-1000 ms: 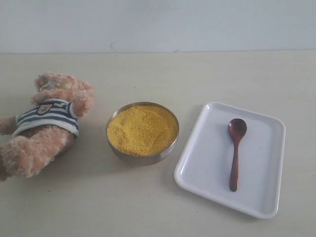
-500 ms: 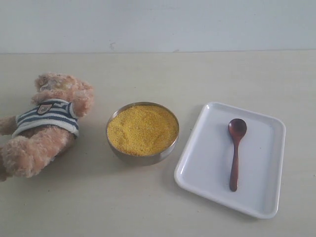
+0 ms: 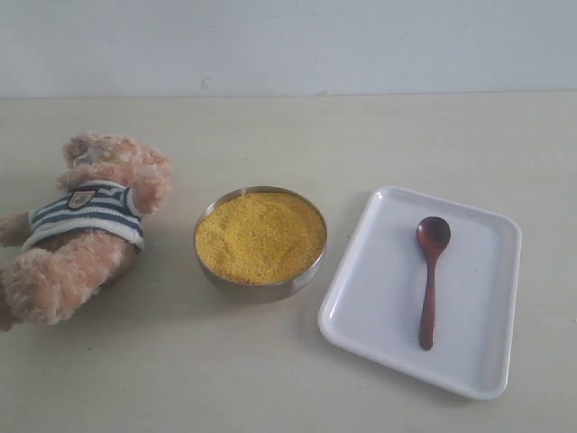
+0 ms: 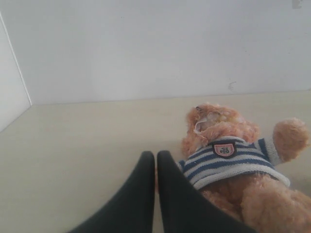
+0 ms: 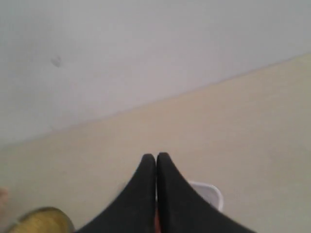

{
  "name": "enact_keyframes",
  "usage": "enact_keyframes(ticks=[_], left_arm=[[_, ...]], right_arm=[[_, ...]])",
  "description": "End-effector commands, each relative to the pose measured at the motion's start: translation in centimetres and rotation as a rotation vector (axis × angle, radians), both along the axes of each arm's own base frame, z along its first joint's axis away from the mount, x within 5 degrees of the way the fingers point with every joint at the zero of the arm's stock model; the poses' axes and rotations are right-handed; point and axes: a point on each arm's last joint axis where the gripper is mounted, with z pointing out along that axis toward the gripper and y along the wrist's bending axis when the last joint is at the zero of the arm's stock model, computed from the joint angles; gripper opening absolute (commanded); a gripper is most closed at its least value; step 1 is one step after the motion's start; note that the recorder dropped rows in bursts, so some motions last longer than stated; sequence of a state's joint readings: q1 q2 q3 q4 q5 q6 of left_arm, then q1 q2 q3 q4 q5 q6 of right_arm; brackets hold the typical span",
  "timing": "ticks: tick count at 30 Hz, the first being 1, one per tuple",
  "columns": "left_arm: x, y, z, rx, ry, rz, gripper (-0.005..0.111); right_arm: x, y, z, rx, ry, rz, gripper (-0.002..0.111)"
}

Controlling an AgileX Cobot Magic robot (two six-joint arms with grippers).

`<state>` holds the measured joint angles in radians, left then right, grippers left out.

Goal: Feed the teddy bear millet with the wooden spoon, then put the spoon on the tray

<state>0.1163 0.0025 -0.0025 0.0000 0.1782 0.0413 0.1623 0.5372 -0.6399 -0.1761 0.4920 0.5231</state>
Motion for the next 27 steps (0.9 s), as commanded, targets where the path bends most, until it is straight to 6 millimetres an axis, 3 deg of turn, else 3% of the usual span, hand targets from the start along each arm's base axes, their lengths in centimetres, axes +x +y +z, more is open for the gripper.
enact_keyframes(ticks=[1,8,15,21,25,27], left_arm=[[0.0,0.0,-0.1,0.004,0.003,0.001,0.004],[0.0,0.0,-0.1,0.004,0.003,0.001,0.004],[0.0,0.0,-0.1,0.004,0.003,0.001,0.004],[0.0,0.0,-0.1,0.004,0.003,0.001,0.004],[0.0,0.0,-0.1,0.004,0.003,0.001,0.004],[0.0,0.0,-0.1,0.004,0.003,0.001,0.004]], right_arm=[[4.5,0.4,0.6,-0.202,0.288,0.033,0.000],[11.0,1.7,-1.7,-0.205,0.504,0.067,0.000],[13.9,4.2,-2.6,-0.096,0.400,0.158,0.000],[15.0,6.4,-6.1,-0.146,0.585,0.235,0.001],[16.2,7.6,-8.7,-0.197,0.662,0.283,0.014],[16.5,8.4,-9.9,-0.236,0.690,0.324,0.035]])
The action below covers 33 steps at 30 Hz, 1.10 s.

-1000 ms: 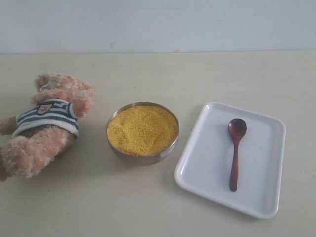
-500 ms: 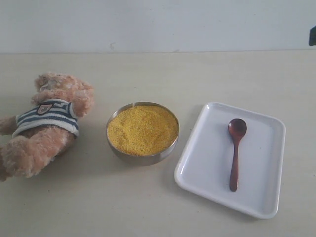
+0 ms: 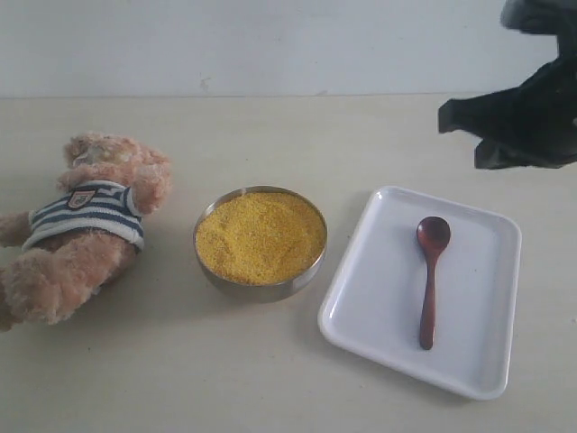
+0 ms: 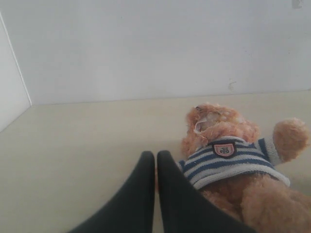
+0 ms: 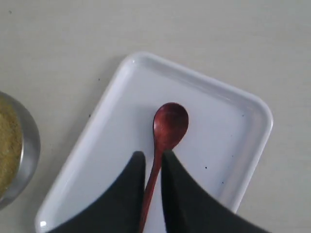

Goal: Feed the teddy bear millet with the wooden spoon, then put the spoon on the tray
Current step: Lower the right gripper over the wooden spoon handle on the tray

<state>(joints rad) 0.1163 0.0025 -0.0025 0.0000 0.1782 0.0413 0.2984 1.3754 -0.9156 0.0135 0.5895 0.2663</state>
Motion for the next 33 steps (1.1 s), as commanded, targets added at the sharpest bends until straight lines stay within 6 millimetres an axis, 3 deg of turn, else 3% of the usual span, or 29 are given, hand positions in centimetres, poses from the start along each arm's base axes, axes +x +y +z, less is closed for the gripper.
enact_keyframes(ticks=[1,2,9,16,33], left_arm=[[0.0,0.0,-0.1,0.004,0.003,0.001,0.004],[0.0,0.0,-0.1,0.004,0.003,0.001,0.004],[0.0,0.0,-0.1,0.004,0.003,0.001,0.004],[0.0,0.0,-0.1,0.004,0.003,0.001,0.004],[0.0,0.0,-0.1,0.004,0.003,0.001,0.004]], right_arm=[[0.8,1.6,-2.4,-0.052,0.062,0.090,0.045],[0.8,2.0,-3.1,-0.060,0.100,0.100,0.049],[0.1,4.3,-5.9,-0.072,0.263,0.071,0.048],[0.6,4.3,-8.7,-0.107,0.366,-0.009,0.048],[1.1,4.6,-11.6,-0.137,0.435,-0.016,0.047]])
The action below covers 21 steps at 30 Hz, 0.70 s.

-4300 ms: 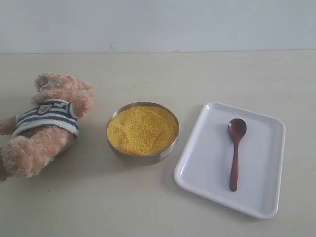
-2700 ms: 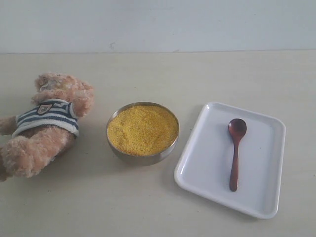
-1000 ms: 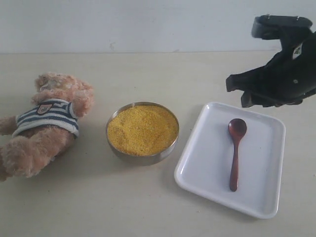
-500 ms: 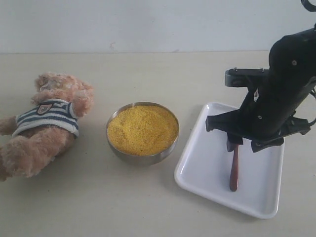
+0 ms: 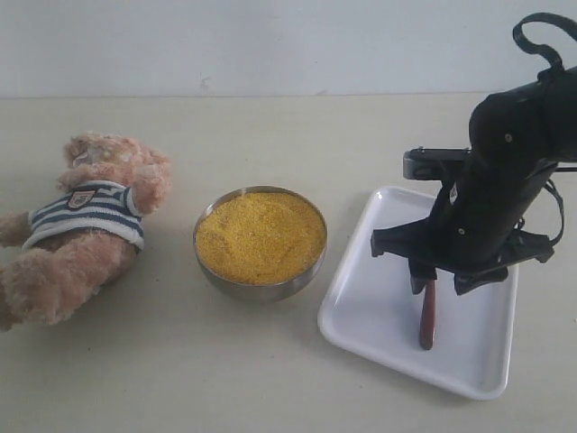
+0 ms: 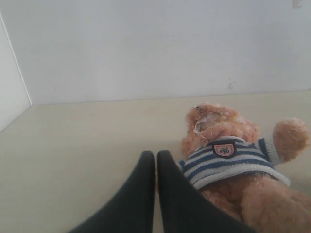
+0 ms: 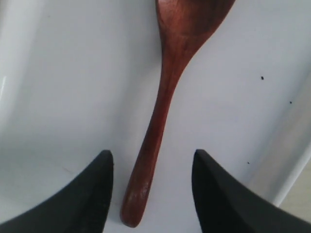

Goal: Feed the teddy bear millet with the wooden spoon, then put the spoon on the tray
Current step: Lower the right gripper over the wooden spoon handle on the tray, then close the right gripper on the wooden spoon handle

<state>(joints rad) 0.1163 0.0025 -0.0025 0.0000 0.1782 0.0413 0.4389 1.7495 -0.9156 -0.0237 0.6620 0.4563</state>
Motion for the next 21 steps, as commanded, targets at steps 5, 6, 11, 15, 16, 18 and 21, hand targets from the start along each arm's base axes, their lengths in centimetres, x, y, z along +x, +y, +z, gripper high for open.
enact_keyframes(ticks=[5,6,11,15,16,18,21], left_arm=[[0.0,0.0,-0.1,0.004,0.003,0.001,0.004],[0.0,0.0,-0.1,0.004,0.003,0.001,0.004],[0.0,0.0,-0.1,0.004,0.003,0.001,0.004],[0.0,0.0,-0.1,0.004,0.003,0.001,0.004],[0.0,0.0,-0.1,0.004,0.003,0.001,0.004],[0.0,0.0,-0.1,0.004,0.003,0.001,0.004],[0.0,0.0,-0.1,0.004,0.003,0.001,0.004]], right_arm=[[0.3,0.1,-0.6,-0.009,0.000,0.006,0.047],[0.3,0.1,-0.6,-0.009,0.000,0.006,0.047],[0.3,0.2,-1.4,-0.020,0.023,0.007,0.047],[0.3,0.2,-1.9,-0.027,0.037,0.007,0.047],[0.3,0.2,-1.9,-0.026,0.037,0.005,0.047],[0.3,0.2,-1.9,-0.026,0.037,0.005,0.047],[0.3,0.2,-1.9,-0.026,0.036,0.005,0.047]])
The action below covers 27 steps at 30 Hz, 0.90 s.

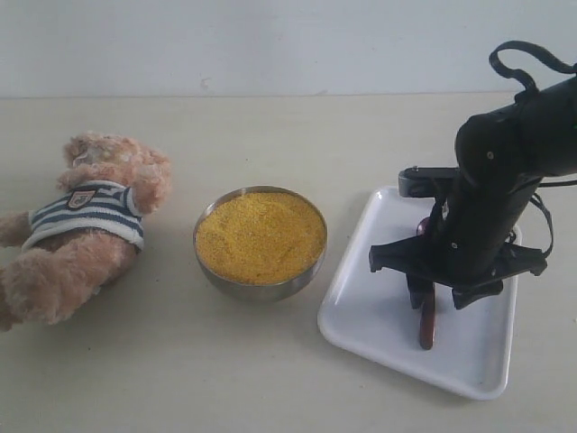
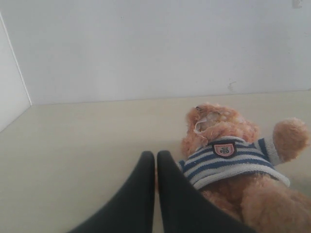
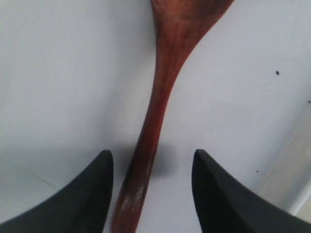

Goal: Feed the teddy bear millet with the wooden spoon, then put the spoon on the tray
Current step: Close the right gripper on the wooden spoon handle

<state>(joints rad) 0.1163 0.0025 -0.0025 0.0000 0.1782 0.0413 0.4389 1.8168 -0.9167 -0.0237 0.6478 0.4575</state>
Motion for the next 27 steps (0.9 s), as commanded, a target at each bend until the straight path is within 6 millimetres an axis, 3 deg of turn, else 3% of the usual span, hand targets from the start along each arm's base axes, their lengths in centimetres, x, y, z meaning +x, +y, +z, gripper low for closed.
enact_keyframes(ticks=[1,16,18,23,27], left_arm=[[0.0,0.0,-0.1,0.004,0.003,0.001,0.004],[0.0,0.0,-0.1,0.004,0.003,0.001,0.004],[0.0,0.0,-0.1,0.004,0.003,0.001,0.004],[0.0,0.0,-0.1,0.004,0.003,0.001,0.004],[0.0,0.0,-0.1,0.004,0.003,0.001,0.004]], right_arm=[[0.1,0.1,0.1,-0.003,-0.014,0.006,0.047],[0.0,0.0,-1.2,-0.023,0.035,0.005,0.047],[0.0,0.0,-1.2,-0.026,0.041,0.005,0.041],[0.0,0.0,-1.2,-0.028,0.045,0.007,0.003],[-0.1,0.0,-1.2,-0.033,0.050,0.029,0.000]])
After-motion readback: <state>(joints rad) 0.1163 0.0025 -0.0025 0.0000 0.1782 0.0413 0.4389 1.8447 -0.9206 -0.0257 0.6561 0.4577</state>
